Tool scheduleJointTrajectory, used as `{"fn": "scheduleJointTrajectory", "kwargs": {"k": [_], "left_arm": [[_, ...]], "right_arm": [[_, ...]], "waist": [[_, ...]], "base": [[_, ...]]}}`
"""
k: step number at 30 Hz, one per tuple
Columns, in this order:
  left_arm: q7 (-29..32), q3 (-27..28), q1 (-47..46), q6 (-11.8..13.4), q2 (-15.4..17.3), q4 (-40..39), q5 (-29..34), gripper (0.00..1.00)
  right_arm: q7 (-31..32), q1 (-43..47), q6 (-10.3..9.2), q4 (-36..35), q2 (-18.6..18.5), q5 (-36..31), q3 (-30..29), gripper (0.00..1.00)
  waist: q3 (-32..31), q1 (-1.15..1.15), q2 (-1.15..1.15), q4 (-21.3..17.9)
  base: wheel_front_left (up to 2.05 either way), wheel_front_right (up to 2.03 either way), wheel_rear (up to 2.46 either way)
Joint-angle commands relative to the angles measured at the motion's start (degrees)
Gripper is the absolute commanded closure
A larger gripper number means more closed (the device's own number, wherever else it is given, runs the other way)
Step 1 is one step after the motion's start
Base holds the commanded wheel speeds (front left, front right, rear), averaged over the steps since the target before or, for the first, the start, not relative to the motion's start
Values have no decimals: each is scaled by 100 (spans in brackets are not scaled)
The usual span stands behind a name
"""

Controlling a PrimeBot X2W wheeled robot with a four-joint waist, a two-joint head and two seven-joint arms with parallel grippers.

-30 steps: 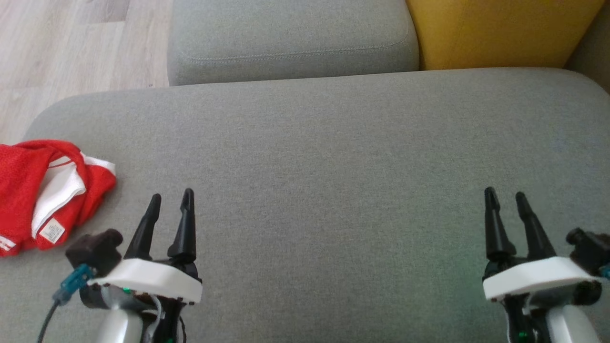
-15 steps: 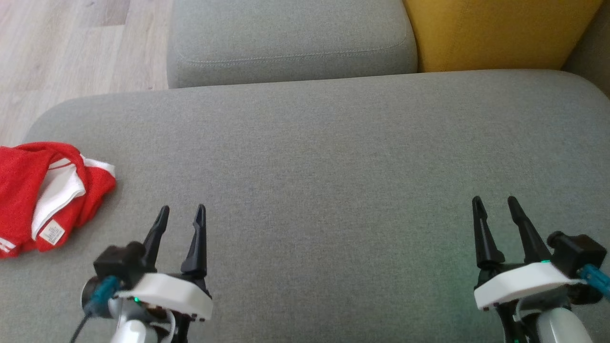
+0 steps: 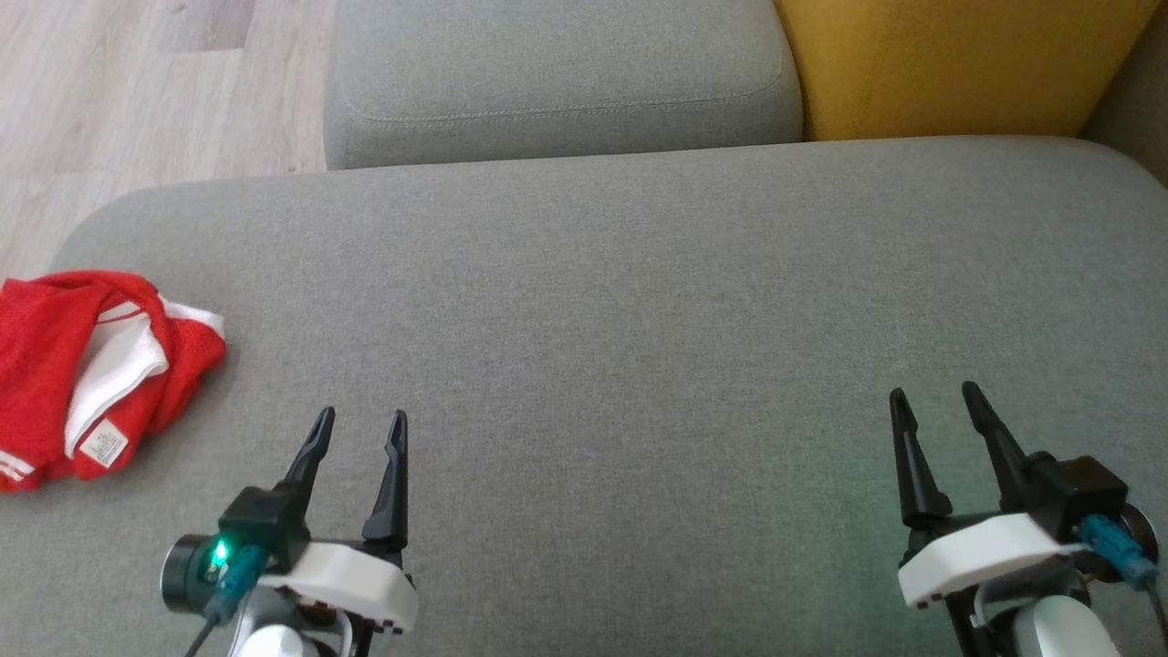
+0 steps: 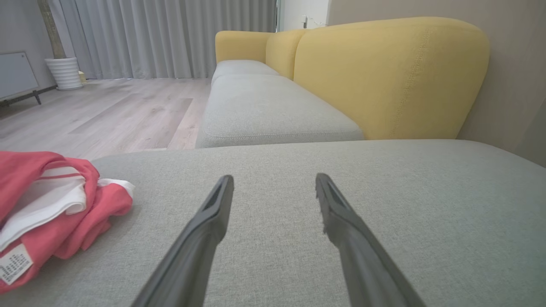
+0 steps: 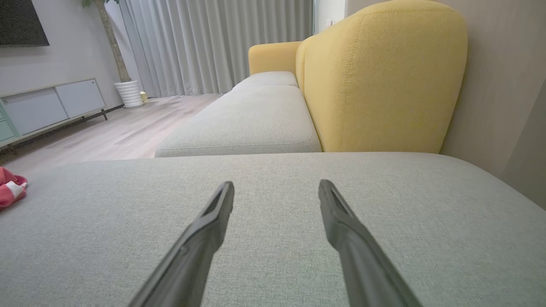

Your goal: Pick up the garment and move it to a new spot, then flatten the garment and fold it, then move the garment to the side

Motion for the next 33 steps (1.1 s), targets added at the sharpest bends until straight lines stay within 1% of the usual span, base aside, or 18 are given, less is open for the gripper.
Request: {"fn": "scheduleJointTrajectory", "kwargs": {"k": [1, 8, 17, 33], "left_arm": [[-95, 178, -186, 34, 47, -169, 164, 0], [-214, 262, -127, 29, -34, -65, 369, 0], [-219, 392, -137, -31, -127, 93, 267, 0], [-219, 504, -148, -60, -187, 95, 379, 0]], "right_arm": [[-63, -134, 41, -182, -13, -175, 128, 0], [-102, -100, 44, -186, 31, -379, 91, 0], [-60, -81, 44, -160, 75, -95, 0, 0], [-60, -104, 44, -125, 95, -75, -17, 0]], "waist": [[4, 0, 0, 3], [-11, 0, 0, -8], [15, 0, 0, 2], [34, 0, 0, 27]], "base": [[0, 0, 0], [0, 0, 0], [0, 0, 0], [0, 0, 0]]}}
